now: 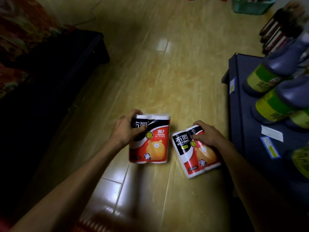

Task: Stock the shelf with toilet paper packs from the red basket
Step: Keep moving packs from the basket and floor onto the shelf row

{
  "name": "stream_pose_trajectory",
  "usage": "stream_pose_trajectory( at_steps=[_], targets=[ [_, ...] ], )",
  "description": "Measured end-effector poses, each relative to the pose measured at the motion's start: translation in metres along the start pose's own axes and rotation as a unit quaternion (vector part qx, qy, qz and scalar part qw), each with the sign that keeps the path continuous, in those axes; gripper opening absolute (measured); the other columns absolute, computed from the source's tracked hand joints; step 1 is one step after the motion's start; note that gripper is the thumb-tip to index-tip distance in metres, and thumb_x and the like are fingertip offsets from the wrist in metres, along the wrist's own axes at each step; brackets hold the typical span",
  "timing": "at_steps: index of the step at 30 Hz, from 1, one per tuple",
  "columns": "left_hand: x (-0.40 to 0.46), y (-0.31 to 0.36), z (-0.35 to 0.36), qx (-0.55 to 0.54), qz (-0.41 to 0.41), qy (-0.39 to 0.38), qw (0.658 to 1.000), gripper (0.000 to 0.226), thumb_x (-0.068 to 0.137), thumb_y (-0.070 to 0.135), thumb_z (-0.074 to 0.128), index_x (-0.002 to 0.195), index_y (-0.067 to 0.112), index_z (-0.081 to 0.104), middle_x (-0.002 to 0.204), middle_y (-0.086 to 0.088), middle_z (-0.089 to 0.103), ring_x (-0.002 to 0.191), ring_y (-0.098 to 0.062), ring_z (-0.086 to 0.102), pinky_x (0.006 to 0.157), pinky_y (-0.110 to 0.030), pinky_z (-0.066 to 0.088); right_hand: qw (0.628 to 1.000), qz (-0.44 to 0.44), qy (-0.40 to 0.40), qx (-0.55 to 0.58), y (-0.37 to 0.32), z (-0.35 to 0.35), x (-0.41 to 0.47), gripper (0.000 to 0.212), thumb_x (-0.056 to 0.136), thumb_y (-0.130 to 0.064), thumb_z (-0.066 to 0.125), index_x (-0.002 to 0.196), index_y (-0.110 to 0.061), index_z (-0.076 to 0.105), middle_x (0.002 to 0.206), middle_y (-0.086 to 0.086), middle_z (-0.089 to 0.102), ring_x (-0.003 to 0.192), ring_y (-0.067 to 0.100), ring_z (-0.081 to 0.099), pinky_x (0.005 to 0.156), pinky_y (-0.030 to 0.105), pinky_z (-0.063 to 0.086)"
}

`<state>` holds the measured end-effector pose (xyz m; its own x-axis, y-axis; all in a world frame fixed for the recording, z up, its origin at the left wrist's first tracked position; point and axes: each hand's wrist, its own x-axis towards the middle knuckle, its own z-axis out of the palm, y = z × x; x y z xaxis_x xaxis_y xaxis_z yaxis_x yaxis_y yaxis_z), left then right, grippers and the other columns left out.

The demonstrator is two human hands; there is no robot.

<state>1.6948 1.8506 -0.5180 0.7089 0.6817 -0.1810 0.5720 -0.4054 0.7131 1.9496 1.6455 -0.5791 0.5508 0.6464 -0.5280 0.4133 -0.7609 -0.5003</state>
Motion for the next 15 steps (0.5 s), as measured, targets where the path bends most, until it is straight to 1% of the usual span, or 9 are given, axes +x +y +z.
stream_pose_trajectory(
  at_steps=[2,5,7,10,12,13,14,15],
  targets=[
    [0.000,0.000,-0.002,-0.002,-0.001,-0.002,1.000,0.036,0.082,0.031,0.073,0.113,0.030,0.053,0.104,-0.002,0.067,0.086,-0.018,0.065,0.058,-0.024,0.051,1.000,-0.003,0.022,0.007,0.001,-0.004,-0.008,0.037,0.076,-0.040,0.071,0.105,-0.042,0.048,0.097,-0.001,0.067,0.085,0.020,0.065,0.077,0.035,0.052],
    [-0.003,0.000,-0.012,-0.006,0.001,0.010,1.000,0.036,0.081,0.032,0.073,0.111,0.031,0.053,0.103,0.000,0.067,0.086,-0.018,0.065,0.064,-0.030,0.055,0.996,-0.019,0.082,0.024,-0.004,-0.013,-0.020,0.039,0.073,-0.041,0.073,0.100,-0.046,0.046,0.095,-0.002,0.068,0.085,0.022,0.066,0.078,0.041,0.055],
    [-0.005,0.001,-0.023,-0.017,0.002,0.022,1.000,0.035,0.081,0.030,0.074,0.110,0.031,0.054,0.100,0.002,0.068,0.084,-0.015,0.065,0.063,-0.026,0.053,0.989,-0.037,0.137,0.037,-0.014,-0.021,-0.028,0.041,0.071,-0.042,0.073,0.100,-0.047,0.044,0.098,-0.001,0.067,0.089,0.025,0.065,0.077,0.041,0.055],
    [-0.011,0.003,-0.045,-0.039,0.005,0.031,0.999,0.036,0.083,0.029,0.073,0.114,0.031,0.054,0.100,0.005,0.066,0.083,-0.011,0.064,0.062,-0.021,0.050,0.974,-0.051,0.212,0.063,-0.039,-0.035,-0.043,0.044,0.074,-0.041,0.071,0.109,-0.044,0.046,0.108,0.004,0.064,0.095,0.026,0.061,0.074,0.033,0.049],
    [-0.016,0.008,-0.065,-0.047,0.010,0.045,0.998,0.037,0.083,0.029,0.073,0.115,0.030,0.054,0.100,0.006,0.064,0.080,-0.003,0.062,0.061,-0.019,0.049,0.964,-0.058,0.249,0.076,-0.059,-0.045,-0.056,0.044,0.077,-0.038,0.071,0.113,-0.040,0.047,0.110,0.006,0.062,0.097,0.026,0.060,0.071,0.028,0.041],
    [-0.020,0.011,-0.077,-0.049,0.015,0.052,0.997,0.037,0.083,0.029,0.073,0.114,0.031,0.053,0.100,0.005,0.064,0.080,-0.001,0.061,0.062,-0.020,0.050,0.959,-0.064,0.264,0.078,-0.070,-0.050,-0.063,0.044,0.077,-0.038,0.071,0.114,-0.039,0.047,0.111,0.007,0.062,0.098,0.027,0.059,0.070,0.027,0.040],
    [-0.025,0.014,-0.090,-0.053,0.021,0.058,0.997,0.036,0.083,0.029,0.073,0.112,0.032,0.053,0.103,0.004,0.065,0.082,-0.004,0.062,0.064,-0.023,0.053,0.955,-0.070,0.277,0.078,-0.083,-0.056,-0.073,0.044,0.077,-0.037,0.071,0.114,-0.038,0.047,0.111,0.008,0.061,0.100,0.028,0.059,0.071,0.027,0.039],
    [-0.031,0.018,-0.105,-0.053,0.025,0.064,0.996,0.036,0.082,0.030,0.073,0.112,0.034,0.052,0.106,0.003,0.065,0.085,-0.010,0.064,0.069,-0.029,0.056,0.952,-0.076,0.287,0.077,-0.097,-0.062,-0.085,0.044,0.077,-0.038,0.070,0.114,-0.037,0.047,0.112,0.009,0.061,0.101,0.030,0.058,0.072,0.028,0.039]
  ],
)
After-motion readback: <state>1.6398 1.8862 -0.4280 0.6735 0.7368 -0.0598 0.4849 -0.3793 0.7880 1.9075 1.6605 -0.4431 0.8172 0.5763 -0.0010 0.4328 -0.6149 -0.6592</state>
